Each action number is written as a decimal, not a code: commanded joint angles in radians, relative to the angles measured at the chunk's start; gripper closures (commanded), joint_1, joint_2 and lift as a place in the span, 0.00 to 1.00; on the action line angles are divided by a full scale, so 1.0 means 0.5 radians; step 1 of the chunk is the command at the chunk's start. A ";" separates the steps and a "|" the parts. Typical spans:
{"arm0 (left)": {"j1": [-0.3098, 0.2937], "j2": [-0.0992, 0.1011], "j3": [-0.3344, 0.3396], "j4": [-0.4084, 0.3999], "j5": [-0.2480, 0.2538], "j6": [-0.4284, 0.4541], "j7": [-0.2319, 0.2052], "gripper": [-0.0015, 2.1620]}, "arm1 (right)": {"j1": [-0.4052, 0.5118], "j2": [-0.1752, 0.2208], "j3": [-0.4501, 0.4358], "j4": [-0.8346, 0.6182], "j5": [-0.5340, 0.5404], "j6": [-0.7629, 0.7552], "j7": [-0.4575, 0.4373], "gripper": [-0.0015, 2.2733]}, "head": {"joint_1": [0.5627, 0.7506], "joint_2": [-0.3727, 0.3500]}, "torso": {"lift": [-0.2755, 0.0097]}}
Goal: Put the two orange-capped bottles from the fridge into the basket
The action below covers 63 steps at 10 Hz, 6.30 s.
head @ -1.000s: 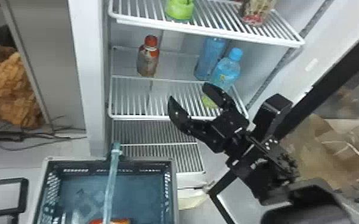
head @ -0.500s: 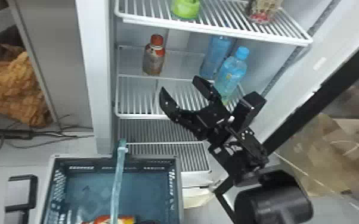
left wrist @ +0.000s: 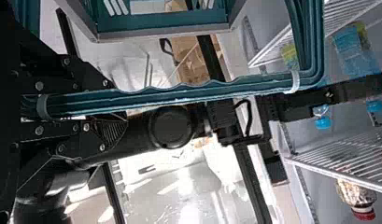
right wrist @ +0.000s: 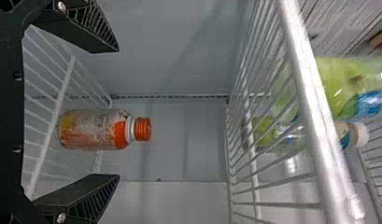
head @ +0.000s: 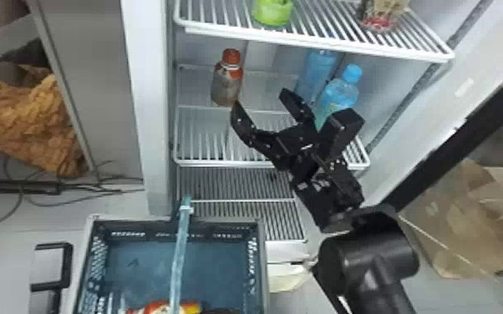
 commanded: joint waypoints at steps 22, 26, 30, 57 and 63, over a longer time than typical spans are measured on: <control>-0.099 0.010 -0.089 0.076 0.016 0.017 -0.002 0.56 | -1.275 -0.046 0.643 1.687 -0.173 -0.335 -0.132 0.02 | 0.70 0.28 | 0.14; -0.099 0.010 -0.093 0.081 0.012 0.022 -0.005 0.56 | -1.309 -0.046 0.667 1.745 -0.213 -0.326 -0.150 0.31 | 0.70 0.27 | 0.14; -0.099 0.016 -0.093 0.081 0.012 0.008 -0.008 0.56 | -1.245 -0.055 0.691 1.701 -0.281 -0.350 -0.150 0.35 | 0.70 0.27 | 0.14; -0.045 0.001 -0.033 0.076 0.024 -0.032 -0.048 0.56 | 0.802 -0.144 -0.330 -1.862 -0.077 1.991 0.644 0.35 | 0.70 0.17 | 0.14; -0.060 0.013 -0.045 0.076 0.020 -0.037 -0.045 0.56 | 0.699 -0.187 -0.278 -1.715 -0.297 2.585 0.745 0.35 | 0.70 0.16 | 0.14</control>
